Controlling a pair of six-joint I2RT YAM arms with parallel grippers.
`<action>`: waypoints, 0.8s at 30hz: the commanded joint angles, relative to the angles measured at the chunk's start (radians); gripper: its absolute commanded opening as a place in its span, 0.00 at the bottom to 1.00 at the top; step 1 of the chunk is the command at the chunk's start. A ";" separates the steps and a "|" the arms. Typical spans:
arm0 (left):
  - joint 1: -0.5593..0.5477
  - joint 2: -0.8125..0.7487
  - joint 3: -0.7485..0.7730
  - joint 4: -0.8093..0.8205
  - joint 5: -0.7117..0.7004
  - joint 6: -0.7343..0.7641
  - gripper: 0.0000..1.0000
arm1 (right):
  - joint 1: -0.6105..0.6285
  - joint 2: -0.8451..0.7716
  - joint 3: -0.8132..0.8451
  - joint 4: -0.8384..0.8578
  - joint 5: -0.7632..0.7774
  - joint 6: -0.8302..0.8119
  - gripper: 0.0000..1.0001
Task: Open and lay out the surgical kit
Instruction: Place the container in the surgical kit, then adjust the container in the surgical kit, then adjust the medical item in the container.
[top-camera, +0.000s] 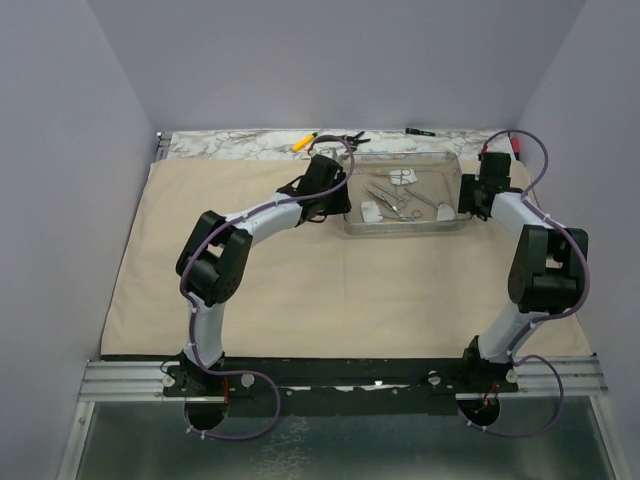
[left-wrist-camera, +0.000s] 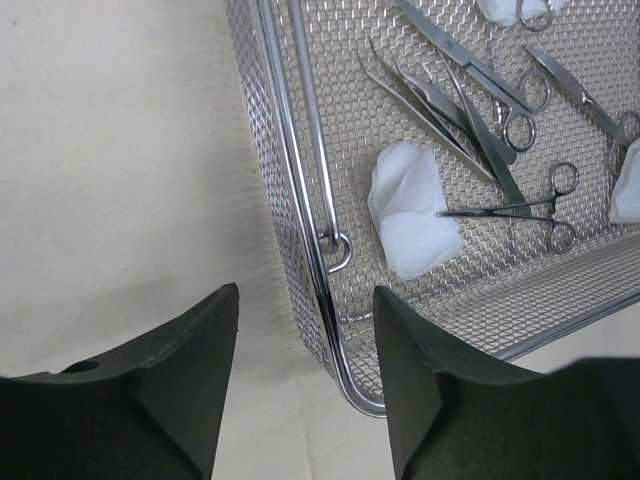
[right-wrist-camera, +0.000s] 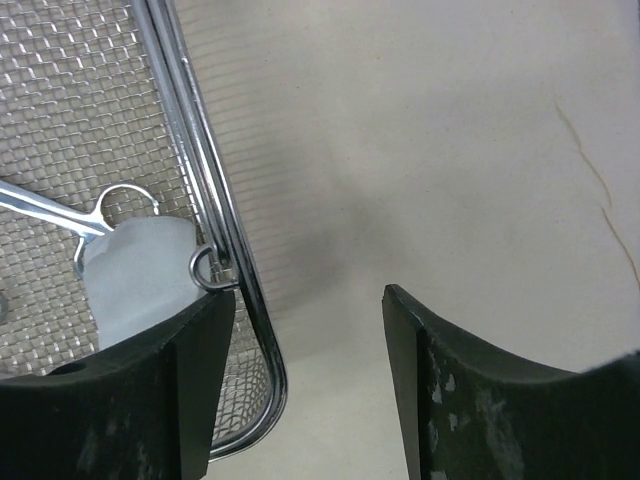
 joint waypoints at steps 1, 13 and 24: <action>0.010 -0.022 0.065 -0.023 -0.011 0.058 0.61 | -0.003 -0.071 0.046 -0.060 -0.100 0.074 0.67; 0.067 0.013 0.178 -0.055 0.132 0.064 0.62 | 0.056 -0.121 0.168 -0.132 -0.370 0.152 0.67; 0.071 0.174 0.258 -0.117 0.164 0.070 0.55 | 0.249 0.036 0.276 -0.148 -0.293 0.213 0.58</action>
